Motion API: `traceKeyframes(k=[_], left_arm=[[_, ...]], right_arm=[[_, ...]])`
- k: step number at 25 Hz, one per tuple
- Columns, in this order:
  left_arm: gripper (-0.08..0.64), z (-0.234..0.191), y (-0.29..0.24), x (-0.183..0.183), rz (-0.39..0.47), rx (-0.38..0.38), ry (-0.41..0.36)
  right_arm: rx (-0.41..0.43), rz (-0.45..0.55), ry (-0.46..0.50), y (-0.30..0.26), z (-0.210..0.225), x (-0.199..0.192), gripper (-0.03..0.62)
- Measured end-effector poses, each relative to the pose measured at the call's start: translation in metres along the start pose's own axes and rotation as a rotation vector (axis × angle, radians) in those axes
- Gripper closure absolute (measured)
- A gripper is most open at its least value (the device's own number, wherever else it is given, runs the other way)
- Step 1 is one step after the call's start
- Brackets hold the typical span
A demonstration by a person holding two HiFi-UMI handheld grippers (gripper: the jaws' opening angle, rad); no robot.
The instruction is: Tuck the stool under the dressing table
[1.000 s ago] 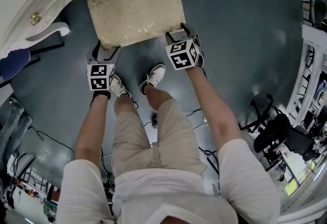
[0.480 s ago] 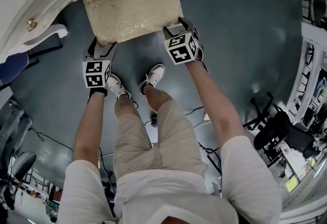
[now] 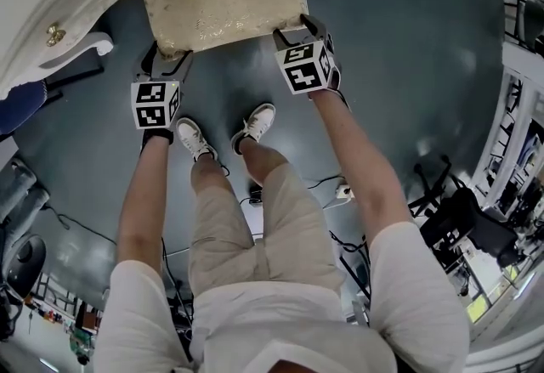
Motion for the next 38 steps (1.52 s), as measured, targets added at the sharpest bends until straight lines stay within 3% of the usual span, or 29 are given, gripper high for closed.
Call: traceKeyframes(k=[38], left_arm=[[0.206, -0.073, -0.049, 0.063, 0.069, 0.04, 0.104]], right_arm=[[-0.018, 0.046, 0.018, -0.058, 0.039, 0.093, 0.324]])
Point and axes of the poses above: the fingertips, and each gripper's own axes: y backward along the fingers, z to its right, x out of its top, the point moved 3 cm from there along y, backward along the fingers, and after that the axes turned 2 degrees about z, right-handed, at the moved point
